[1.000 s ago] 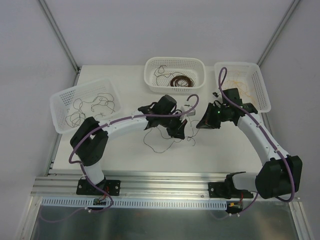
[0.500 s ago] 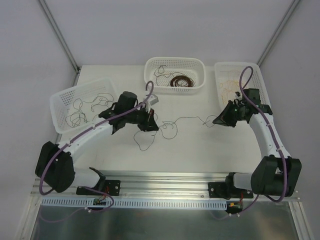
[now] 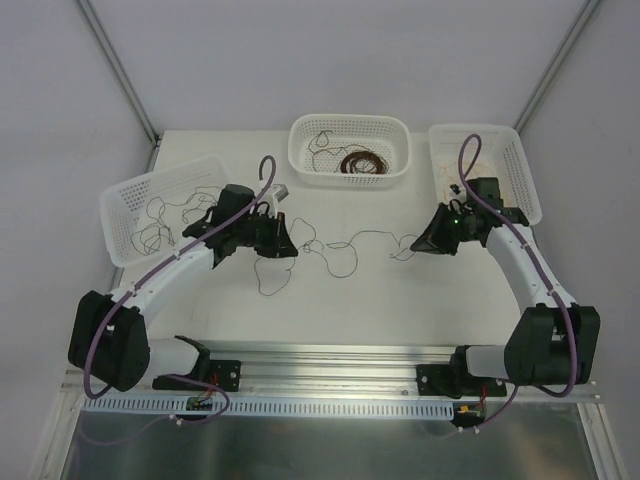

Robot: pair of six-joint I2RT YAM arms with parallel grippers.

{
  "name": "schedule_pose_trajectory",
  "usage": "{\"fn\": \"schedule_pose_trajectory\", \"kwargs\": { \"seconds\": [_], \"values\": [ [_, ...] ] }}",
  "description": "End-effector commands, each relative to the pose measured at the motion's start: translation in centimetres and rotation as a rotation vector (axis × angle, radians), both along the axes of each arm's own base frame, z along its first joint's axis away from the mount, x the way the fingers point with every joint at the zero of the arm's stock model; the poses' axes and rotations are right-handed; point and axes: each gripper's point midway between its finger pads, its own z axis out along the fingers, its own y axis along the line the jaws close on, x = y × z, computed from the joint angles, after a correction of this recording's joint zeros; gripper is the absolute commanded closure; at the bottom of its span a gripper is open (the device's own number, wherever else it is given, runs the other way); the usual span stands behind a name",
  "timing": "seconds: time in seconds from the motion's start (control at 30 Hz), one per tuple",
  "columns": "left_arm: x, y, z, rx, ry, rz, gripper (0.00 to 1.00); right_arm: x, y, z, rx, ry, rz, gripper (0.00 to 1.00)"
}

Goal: Untangle the cables

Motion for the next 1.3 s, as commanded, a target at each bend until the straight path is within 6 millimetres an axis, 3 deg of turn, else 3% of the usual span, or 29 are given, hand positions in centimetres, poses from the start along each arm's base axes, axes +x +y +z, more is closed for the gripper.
{"fn": "schedule_pose_trajectory", "kwargs": {
  "seconds": [0.0, 0.13, 0.17, 0.27, 0.33, 0.37, 0.43, 0.47, 0.57, 0.63, 0.73, 0.9, 1.07, 1.2, 1.27],
  "values": [
    [1.1, -1.5, 0.0, -0.035, 0.049, 0.039, 1.00, 0.2, 3.4, -0.9, 0.017, -0.017, 0.108, 0.99],
    [1.8, -4.4, -0.5, -0.029, 0.055, 0.024, 1.00, 0.7, 6.6, -3.2, 0.039, 0.004, 0.161, 0.99],
    [2.2, -5.2, -1.6, -0.015, 0.075, 0.024, 1.00, 1.3, 7.3, -3.3, 0.043, -0.018, 0.176, 0.99],
    [2.7, -7.6, -2.3, -0.003, 0.104, 0.017, 1.00, 1.4, 9.2, -4.7, 0.025, 0.005, 0.230, 0.79],
    [3.4, -8.2, -2.3, 0.006, 0.111, 0.065, 0.85, 1.2, 9.3, -4.9, 0.018, 0.013, 0.234, 0.68],
    [3.8, -8.1, -2.6, 0.015, 0.119, 0.095, 0.78, 1.1, 9.2, -4.7, 0.014, 0.004, 0.240, 0.56],
    [4.5, -7.6, -2.8, 0.025, 0.129, 0.175, 0.60, 0.6, 8.4, -4.1, -0.023, -0.019, 0.246, 0.43],
    [4.7, -7.5, -3.0, 0.030, 0.133, 0.198, 0.51, 0.5, 7.7, -4.0, -0.066, -0.042, 0.257, 0.31],
    [5.1, -7.3, -3.0, 0.050, 0.112, 0.232, 0.21, -0.6, 5.9, -2.4, -0.155, -0.092, 0.292, 0.10],
    [5.4, -7.4, -3.1, 0.075, 0.074, 0.211, 0.02, -1.3, 4.5, -1.2, -0.218, -0.133, 0.283, 0.04],
    [6.0, -7.4, -4.0, 0.112, 0.078, 0.232, 0.01, -1.7, 3.6, 0.4, -0.248, -0.198, 0.279, 0.00],
    [7.0, -8.2, -4.5, 0.193, 0.050, 0.294, 0.01, -1.8, 3.9, 1.1, -0.226, -0.229, 0.274, 0.00],
    [7.4, -6.3, -7.1, 0.335, 0.089, 0.456, 0.01, -2.5, 4.1, 0.4, -0.201, -0.216, 0.279, 0.01],
    [8.7, -5.6, -6.8, 0.399, 0.027, 0.519, 0.01, -2.7, 4.0, 0.2, -0.209, -0.215, 0.285, 0.00],
    [8.9, -6.0, -7.6, 0.427, 0.021, 0.488, 0.01, -2.7, 4.0, 0.1, -0.208, -0.216, 0.285, 0.00]
  ]
}}
